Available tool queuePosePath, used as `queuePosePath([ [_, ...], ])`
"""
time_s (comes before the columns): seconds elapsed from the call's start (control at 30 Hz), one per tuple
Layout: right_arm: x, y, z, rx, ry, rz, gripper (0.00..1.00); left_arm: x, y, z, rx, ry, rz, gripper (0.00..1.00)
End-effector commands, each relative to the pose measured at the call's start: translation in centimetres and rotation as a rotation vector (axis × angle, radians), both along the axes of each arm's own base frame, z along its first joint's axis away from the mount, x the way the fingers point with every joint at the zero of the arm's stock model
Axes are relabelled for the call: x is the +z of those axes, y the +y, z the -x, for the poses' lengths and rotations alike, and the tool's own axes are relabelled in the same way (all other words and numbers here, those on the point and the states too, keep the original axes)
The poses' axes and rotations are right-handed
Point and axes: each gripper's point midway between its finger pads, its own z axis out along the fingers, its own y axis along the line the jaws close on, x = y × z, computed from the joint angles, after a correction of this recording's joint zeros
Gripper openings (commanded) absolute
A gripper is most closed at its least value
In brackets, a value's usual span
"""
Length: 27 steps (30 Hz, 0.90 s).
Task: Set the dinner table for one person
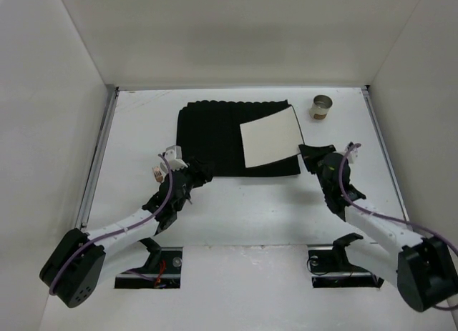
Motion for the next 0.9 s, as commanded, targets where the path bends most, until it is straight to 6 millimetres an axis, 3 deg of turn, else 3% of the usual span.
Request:
queuePosePath([
  [0.0, 19.2, 0.9, -1.5, -0.048, -0.571, -0.362, 0.01, 1.4, 1.0, -0.4, 0.034, -0.047, 0.042, 0.57],
  [0.17, 18.0, 4.5, -4.0, -0.001, -0.568, -0.442, 0.01, 1.8, 2.3, -0.7, 0.074, -0.060, 0.048, 0.57],
  [0.3, 15.6, 6.3, -5.9, 0.002, -0.540, -0.517, 0.01, 1.7, 2.6, -0.8, 0.086, -0.058, 0.046, 0.57],
  [0.6, 13.5, 9.7, -8.4, 0.056, -0.570, -0.636, 0.01, 1.1, 2.4, -1.0, 0.086, -0.046, 0.024, 0.57],
  [0.87, 9.0, 11.3, -9.4, 0.067, -0.494, -0.644, 0.01, 1.0, 2.3, -1.0, 0.085, -0.043, 0.019, 0.57],
])
